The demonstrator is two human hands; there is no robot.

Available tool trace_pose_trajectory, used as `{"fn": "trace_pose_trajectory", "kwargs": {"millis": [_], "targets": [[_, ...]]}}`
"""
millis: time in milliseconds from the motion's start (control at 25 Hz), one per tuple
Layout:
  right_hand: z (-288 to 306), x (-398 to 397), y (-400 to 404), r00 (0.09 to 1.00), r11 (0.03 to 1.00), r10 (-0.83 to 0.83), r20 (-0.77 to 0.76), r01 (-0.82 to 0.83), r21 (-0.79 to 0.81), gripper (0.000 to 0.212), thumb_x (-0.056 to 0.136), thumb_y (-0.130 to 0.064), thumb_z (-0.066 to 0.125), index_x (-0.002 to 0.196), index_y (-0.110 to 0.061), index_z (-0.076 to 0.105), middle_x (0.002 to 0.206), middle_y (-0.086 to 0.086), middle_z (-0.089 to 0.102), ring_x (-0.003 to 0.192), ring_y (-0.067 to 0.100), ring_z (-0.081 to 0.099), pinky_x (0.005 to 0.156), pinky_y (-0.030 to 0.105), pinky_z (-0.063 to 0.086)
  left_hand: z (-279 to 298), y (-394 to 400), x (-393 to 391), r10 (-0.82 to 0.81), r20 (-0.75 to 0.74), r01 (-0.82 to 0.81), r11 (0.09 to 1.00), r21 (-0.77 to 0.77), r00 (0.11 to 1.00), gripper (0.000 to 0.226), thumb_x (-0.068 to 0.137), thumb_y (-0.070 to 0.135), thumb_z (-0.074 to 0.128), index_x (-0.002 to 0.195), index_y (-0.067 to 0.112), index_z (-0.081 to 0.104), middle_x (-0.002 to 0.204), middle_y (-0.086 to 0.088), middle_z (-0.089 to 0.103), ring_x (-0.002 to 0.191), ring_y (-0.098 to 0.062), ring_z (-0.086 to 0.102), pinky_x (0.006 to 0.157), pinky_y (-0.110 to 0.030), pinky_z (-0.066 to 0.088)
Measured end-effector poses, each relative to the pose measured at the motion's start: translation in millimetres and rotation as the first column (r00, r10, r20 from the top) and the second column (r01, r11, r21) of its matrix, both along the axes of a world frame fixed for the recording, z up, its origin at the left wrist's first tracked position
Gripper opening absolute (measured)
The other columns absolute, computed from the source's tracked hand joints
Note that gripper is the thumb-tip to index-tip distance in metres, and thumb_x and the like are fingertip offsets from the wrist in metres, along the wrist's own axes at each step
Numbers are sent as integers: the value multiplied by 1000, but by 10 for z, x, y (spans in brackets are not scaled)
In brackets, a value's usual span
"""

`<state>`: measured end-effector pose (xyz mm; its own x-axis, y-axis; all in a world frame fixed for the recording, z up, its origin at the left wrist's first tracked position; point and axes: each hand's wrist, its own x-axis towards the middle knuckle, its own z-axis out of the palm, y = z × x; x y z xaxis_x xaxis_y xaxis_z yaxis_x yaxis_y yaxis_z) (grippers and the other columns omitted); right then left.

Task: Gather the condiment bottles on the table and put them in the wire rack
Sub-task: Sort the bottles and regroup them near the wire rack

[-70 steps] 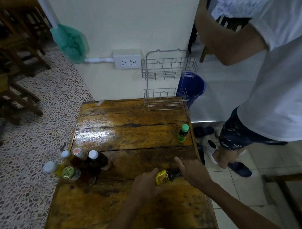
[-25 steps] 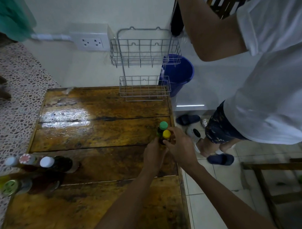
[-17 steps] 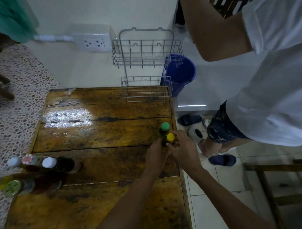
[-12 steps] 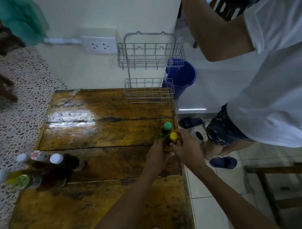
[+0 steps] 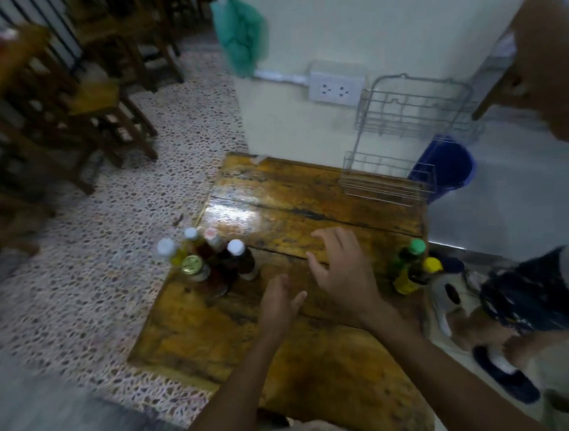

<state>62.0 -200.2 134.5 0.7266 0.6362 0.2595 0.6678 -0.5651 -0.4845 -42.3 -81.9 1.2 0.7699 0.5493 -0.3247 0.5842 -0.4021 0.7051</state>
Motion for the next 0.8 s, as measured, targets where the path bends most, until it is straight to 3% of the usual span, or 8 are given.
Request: {"fn": "trace_pose_trajectory", "kwargs": {"millis": [160, 320, 440, 520, 600, 680, 800], "targets": [[-79, -264, 952, 983, 981, 180, 20, -178, -74, 34, 93, -32, 60, 122, -16, 56, 115, 3, 54, 107, 19, 51, 81, 30, 49, -114, 619, -435, 138, 51, -133, 987, -94, 989, 54, 89, 46, 75, 135, 24, 57, 125, 3, 63, 115, -16, 63, 93, -44, 57], [-262, -371, 1493, 980, 918, 188, 69, -151, -366, 42, 94, -44, 57, 132, -26, 53, 126, 8, 51, 114, 27, 49, 82, 35, 51, -170, 850, -537, 127, 26, -118, 969, -216, 992, 63, 91, 36, 77, 143, 19, 47, 140, 0, 53, 127, -18, 55, 101, -41, 51], [-379, -382, 1540, 978, 885, 171, 117, -101, -454, 33, 93, -42, 61, 118, -22, 56, 114, 11, 55, 102, 30, 55, 64, 33, 50, -384, 867, -460, 89, 24, -79, 960, -268, 996, 92, 77, 55, 78, 152, 22, 36, 149, 0, 47, 137, -21, 49, 110, -47, 47], [-379, -372, 1407, 952, 862, 265, 150, -164, -480, 27, 95, -39, 61, 106, -15, 57, 101, 7, 58, 90, 26, 57, 61, 30, 45, -468, 861, -345, 79, 20, -74, 976, -206, 997, 98, 73, 58, 77, 154, 24, 32, 149, -3, 47, 137, -25, 49, 109, -49, 47], [-342, -359, 1159, 912, 850, 351, 214, -214, -481, 26, 96, -39, 60, 95, -14, 57, 90, 3, 59, 78, 20, 56, 58, 26, 43, -319, 851, -245, 67, 69, -59, 992, -108, 995, 86, 75, 53, 76, 147, 22, 42, 143, -5, 53, 129, -27, 54, 103, -47, 50], [-224, -319, 880, 929, 876, 296, 223, -170, -452, 26, 99, -41, 52, 91, -16, 54, 83, -1, 55, 69, 15, 51, 49, 20, 35, -195, 854, -136, -52, 191, 52, 999, 8, 980, 68, 74, 58, 69, 132, 26, 54, 132, 3, 59, 118, -22, 60, 91, -44, 54], [-119, -248, 518, 967, 894, 172, 189, -73, -441, 27, 102, -41, 41, 91, -18, 49, 80, -3, 50, 65, 13, 44, 43, 21, 30, 16, 804, -28, -302, 279, 341, 934, -103, 912, 46, 77, 48, 79, 116, 35, 57, 112, 13, 67, 101, -9, 65, 80, -41, 58]]}}
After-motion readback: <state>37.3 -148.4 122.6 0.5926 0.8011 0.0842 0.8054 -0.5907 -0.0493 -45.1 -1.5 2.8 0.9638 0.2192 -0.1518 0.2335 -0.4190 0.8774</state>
